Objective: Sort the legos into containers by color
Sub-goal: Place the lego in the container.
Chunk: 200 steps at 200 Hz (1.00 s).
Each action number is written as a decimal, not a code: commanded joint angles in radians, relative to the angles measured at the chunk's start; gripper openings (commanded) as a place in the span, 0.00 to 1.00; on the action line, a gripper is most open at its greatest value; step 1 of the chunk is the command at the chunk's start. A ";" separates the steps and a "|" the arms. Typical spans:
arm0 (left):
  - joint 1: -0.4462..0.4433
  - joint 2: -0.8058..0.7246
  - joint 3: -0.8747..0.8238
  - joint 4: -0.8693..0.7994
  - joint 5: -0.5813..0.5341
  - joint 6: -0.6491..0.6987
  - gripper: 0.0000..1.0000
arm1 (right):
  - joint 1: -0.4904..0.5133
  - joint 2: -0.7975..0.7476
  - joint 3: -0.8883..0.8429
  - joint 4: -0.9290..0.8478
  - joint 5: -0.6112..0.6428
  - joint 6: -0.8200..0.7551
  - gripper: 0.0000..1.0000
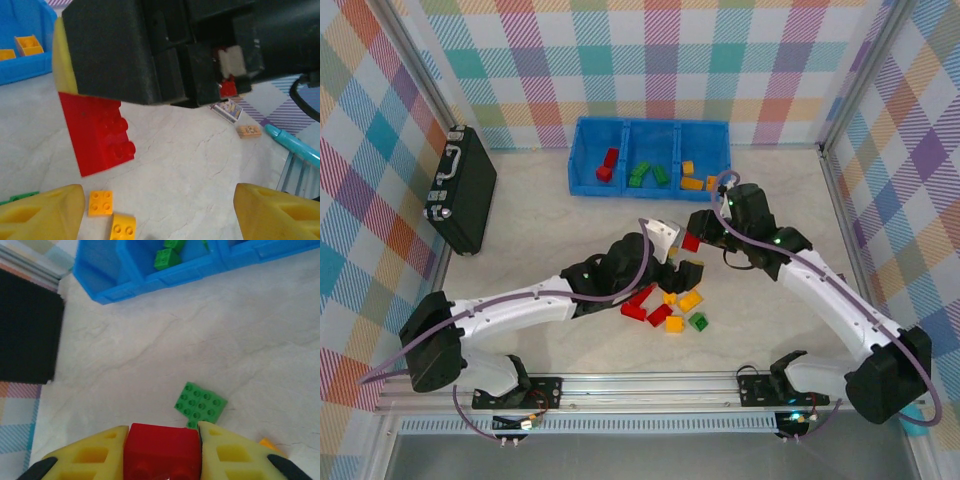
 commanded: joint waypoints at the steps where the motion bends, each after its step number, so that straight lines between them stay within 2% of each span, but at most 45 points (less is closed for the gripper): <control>1: -0.004 0.038 0.045 0.057 0.011 0.018 0.78 | 0.012 -0.016 -0.008 0.035 -0.064 0.008 0.29; 114: -0.002 0.079 0.039 0.077 -0.157 -0.002 0.74 | 0.042 -0.113 -0.026 0.003 -0.128 -0.016 0.26; 160: 0.003 0.090 0.037 0.095 -0.172 -0.002 0.75 | 0.059 -0.138 -0.034 0.000 -0.145 -0.001 0.25; 200: 0.004 0.091 0.030 0.130 -0.153 -0.005 0.69 | 0.074 -0.149 -0.043 -0.011 -0.147 0.009 0.25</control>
